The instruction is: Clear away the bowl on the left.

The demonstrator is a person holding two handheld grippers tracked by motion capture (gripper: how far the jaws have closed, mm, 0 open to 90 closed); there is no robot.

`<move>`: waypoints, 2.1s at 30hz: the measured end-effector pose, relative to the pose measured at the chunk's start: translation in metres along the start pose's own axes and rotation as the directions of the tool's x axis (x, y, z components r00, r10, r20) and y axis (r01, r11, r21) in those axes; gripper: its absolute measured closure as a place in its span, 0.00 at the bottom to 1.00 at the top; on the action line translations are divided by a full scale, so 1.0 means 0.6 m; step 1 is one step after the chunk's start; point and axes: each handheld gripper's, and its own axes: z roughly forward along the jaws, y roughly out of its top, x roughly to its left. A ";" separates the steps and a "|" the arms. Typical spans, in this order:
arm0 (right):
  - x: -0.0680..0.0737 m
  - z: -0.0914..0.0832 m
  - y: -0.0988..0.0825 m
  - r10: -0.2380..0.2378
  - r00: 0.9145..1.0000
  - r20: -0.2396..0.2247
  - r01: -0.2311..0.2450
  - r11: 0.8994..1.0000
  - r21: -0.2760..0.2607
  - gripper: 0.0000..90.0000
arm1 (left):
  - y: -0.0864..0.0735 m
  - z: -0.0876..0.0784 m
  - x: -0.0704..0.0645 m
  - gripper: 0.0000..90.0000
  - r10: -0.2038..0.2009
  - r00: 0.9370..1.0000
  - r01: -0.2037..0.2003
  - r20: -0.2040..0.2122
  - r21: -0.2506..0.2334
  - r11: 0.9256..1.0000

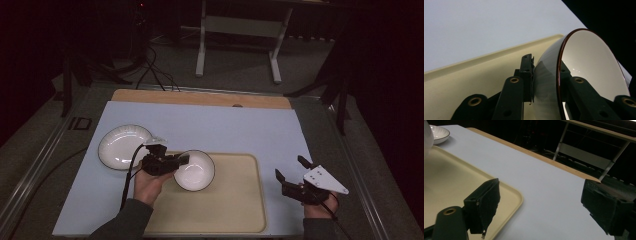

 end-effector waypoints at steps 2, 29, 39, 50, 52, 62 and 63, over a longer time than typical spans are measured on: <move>0.000 0.000 0.000 0.000 1.000 0.000 0.000 1.000 0.000 0.17 | -0.002 0.005 -0.002 0.84 0.003 1.000 -0.003 -0.001 0.009 1.000; 0.000 0.000 0.000 0.000 1.000 0.000 0.000 1.000 -0.002 0.17 | -0.025 0.054 -0.004 0.84 0.009 1.000 -0.009 -0.005 0.082 0.997; 0.000 -0.001 0.000 0.002 1.000 0.000 -0.002 1.000 -0.002 0.17 | -0.035 0.073 -0.001 0.84 -0.014 1.000 0.016 -0.014 0.110 0.994; 0.000 0.000 0.000 0.000 1.000 0.000 0.000 1.000 -0.001 0.17 | -0.039 0.084 0.008 0.85 -0.042 0.999 0.044 -0.016 0.122 0.992; 0.000 0.000 0.000 0.000 1.000 0.000 0.000 1.000 -0.001 0.17 | -0.040 0.084 0.011 0.85 -0.047 0.999 0.048 -0.014 0.125 0.991; 0.000 0.000 0.000 0.000 1.000 0.000 0.000 1.000 -0.001 0.17 | -0.044 0.092 0.017 0.83 -0.044 0.999 0.047 -0.024 0.151 0.987; 0.000 0.000 0.000 0.000 1.000 0.000 0.000 1.000 -0.002 0.17 | -0.044 0.092 0.017 0.83 -0.044 0.999 0.047 -0.023 0.150 0.987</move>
